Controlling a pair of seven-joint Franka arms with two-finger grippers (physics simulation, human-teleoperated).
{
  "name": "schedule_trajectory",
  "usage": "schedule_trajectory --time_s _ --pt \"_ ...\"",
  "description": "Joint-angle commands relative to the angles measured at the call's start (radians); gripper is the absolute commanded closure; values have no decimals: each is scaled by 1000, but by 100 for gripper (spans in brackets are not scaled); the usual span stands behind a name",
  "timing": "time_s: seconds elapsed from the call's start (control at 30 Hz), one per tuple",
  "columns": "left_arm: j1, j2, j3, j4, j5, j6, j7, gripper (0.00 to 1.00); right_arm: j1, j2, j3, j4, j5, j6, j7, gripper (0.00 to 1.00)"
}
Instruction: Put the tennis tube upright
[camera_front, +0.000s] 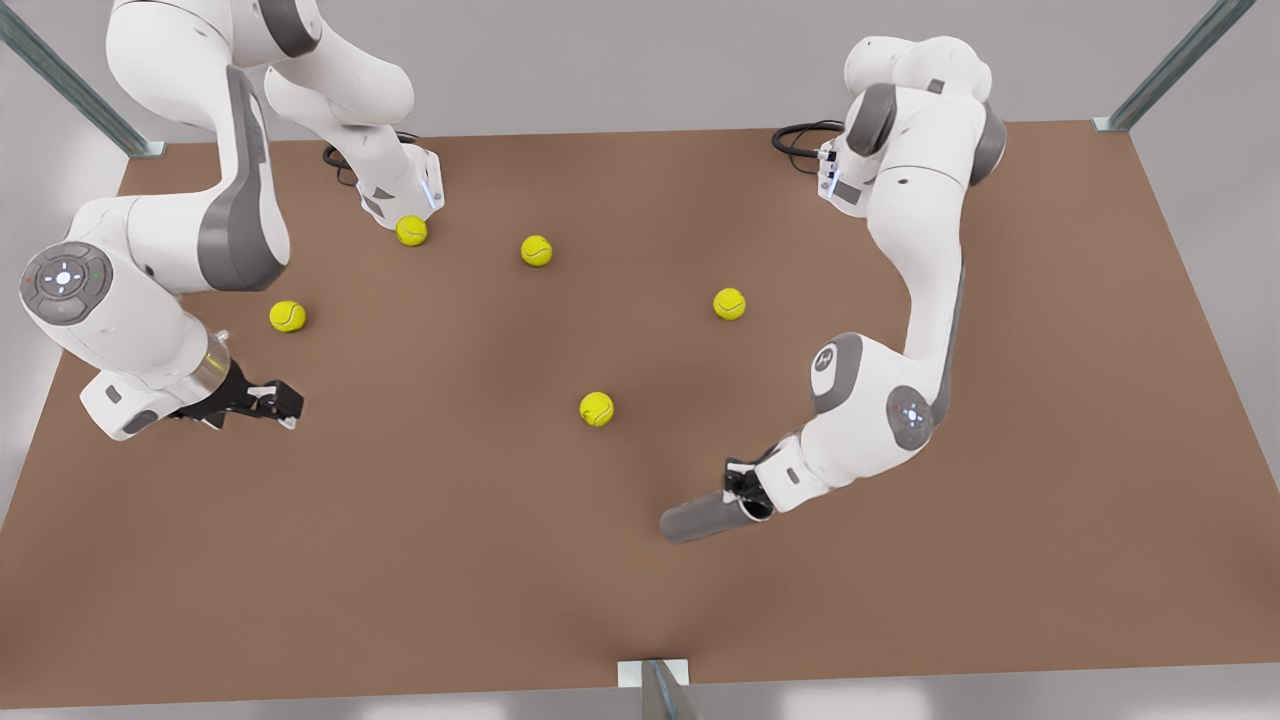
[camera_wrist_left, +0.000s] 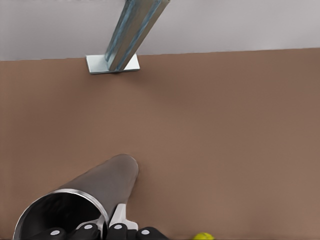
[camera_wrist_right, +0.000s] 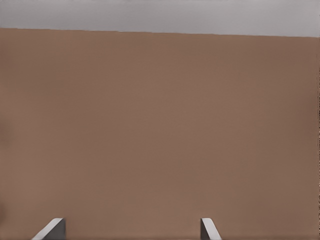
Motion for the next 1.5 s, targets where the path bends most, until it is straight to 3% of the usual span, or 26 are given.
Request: schedule_trajectory --time_s 0.0,0.33,0.8,0.83,0.9,1.47 --pt "-3 -20 24 1 53 -91 -165 79 -3 0 -1 1 -1 14 -7 0" --pt "-15 -52 26 4 421 -138 -239 79 -10 6 -4 3 -1 29 -7 0" --pt "-12 -20 26 1 446 -118 -234 79 -10 4 -4 1 -3 28 -7 0" --pt "-13 -20 26 1 446 -118 -236 63 -10 4 -4 1 -1 29 -7 0" --pt "-13 -20 26 1 444 -118 -242 0 -7 4 -4 1 -3 28 -5 0" --pt "-19 -57 23 1 441 -147 -268 0 -7 4 -3 1 2 28 -8 0"
